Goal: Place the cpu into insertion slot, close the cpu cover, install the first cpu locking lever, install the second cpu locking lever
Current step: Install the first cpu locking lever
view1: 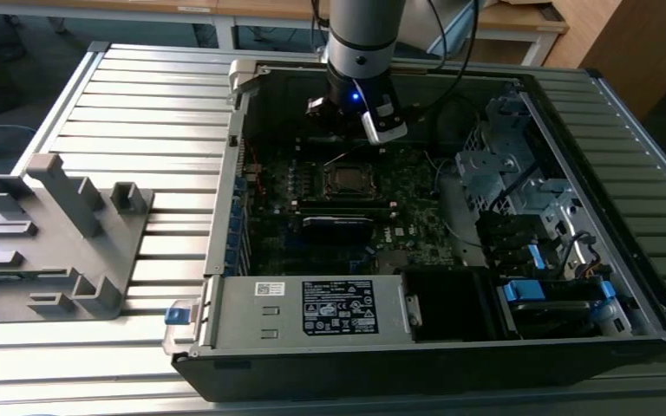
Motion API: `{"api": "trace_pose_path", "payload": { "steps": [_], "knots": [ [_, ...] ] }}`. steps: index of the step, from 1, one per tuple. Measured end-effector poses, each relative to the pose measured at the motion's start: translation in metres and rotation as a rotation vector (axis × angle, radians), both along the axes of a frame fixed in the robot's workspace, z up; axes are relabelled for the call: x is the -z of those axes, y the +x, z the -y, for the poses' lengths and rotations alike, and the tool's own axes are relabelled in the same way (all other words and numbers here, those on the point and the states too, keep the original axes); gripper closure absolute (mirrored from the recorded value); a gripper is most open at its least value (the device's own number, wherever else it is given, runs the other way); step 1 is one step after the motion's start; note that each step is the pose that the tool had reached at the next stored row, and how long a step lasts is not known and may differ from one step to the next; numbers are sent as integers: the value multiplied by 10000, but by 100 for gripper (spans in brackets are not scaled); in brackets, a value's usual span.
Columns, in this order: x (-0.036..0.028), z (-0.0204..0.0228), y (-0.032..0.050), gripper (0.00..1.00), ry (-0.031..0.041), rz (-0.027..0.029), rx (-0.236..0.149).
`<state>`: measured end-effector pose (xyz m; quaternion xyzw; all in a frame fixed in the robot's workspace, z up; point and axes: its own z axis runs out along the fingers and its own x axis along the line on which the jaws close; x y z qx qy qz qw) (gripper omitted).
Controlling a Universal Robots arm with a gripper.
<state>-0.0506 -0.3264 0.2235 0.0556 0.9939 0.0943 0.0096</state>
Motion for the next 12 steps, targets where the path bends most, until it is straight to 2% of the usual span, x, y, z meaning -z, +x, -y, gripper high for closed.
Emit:
{"api": "trace_pose_path", "payload": {
  "steps": [5, 12],
  "knots": [
    [12, 1, 37, 89, -1, -1, 0],
    [15, -2, 45, 89, 2, 2, -1]
  ]
}}
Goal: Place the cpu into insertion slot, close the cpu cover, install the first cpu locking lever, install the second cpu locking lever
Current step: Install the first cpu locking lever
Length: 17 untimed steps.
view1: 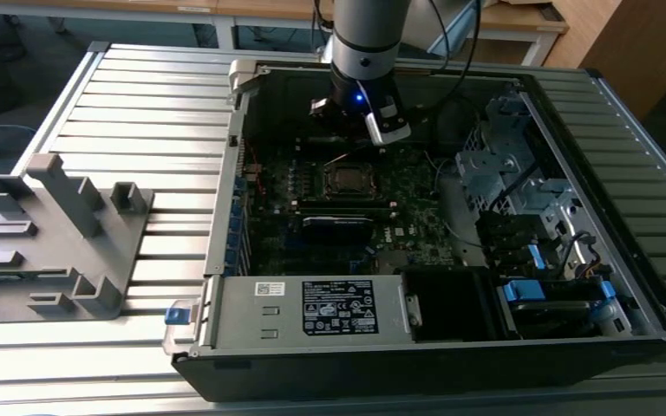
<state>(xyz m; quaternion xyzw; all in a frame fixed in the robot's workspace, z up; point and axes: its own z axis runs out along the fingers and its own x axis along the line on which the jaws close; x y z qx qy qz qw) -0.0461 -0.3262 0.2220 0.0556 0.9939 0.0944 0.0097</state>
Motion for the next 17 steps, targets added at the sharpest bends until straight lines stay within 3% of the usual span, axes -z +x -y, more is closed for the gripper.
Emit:
{"api": "trace_pose_path", "payload": {
  "steps": [17],
  "knots": [
    [72, -2, 0, 89, 1, 0, 0]
  ]
}}
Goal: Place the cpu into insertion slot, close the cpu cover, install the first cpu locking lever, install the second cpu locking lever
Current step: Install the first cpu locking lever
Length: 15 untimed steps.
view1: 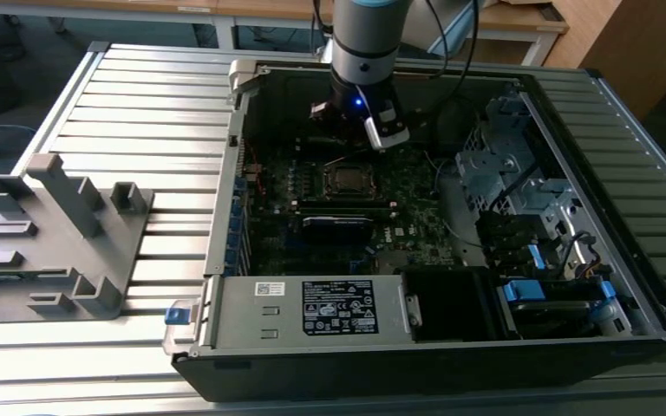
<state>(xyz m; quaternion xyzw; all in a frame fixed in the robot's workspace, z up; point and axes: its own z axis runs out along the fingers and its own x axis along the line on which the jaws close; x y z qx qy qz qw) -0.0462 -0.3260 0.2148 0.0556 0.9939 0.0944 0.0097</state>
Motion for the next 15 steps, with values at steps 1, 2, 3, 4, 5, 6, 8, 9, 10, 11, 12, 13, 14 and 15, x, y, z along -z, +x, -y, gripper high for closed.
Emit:
{"api": "trace_pose_path", "payload": {
  "steps": [1, 2, 3, 4, 5, 6, 8, 9, 10, 11, 12, 13, 14, 15],
  "knots": [
    [3, 0, 0, 89, -3, -2, 0],
    [5, 1, -1, 89, -5, -3, 1],
    [5, 1, -1, 89, -6, -3, 0],
    [5, 1, -1, 89, -6, -3, 0],
    [6, 1, 0, 89, -5, -3, 0],
    [8, 0, 0, 89, -3, -1, 0],
    [11, 0, 0, 89, -4, -1, 34],
    [12, 0, 0, 89, -5, -2, 103],
    [13, 0, 2, 89, -6, -3, 173],
    [15, -1, 3, 89, -5, -2, 241],
    [17, -1, 5, 89, -4, -1, 302],
    [19, -4, 7, 89, -3, -1, 404],
    [19, -5, 9, 89, -3, -1, 438],
    [20, -7, 9, 89, -4, -1, 475]
  ]
}}
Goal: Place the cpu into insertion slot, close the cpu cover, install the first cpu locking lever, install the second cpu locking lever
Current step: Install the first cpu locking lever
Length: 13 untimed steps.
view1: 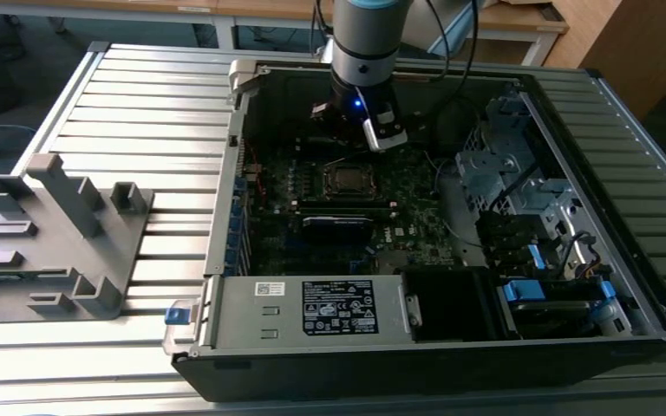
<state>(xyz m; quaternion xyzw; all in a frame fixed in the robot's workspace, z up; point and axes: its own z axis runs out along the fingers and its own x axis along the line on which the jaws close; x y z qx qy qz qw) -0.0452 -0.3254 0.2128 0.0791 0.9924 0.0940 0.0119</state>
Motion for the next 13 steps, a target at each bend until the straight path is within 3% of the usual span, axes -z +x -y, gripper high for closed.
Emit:
{"api": "trace_pose_path", "payload": {
  "steps": [7, 13],
  "knots": [
    [13, -6, 1, 89, -4, -1, 661],
    [16, -23, 1, 89, -36, -1, 813]
  ]
}}
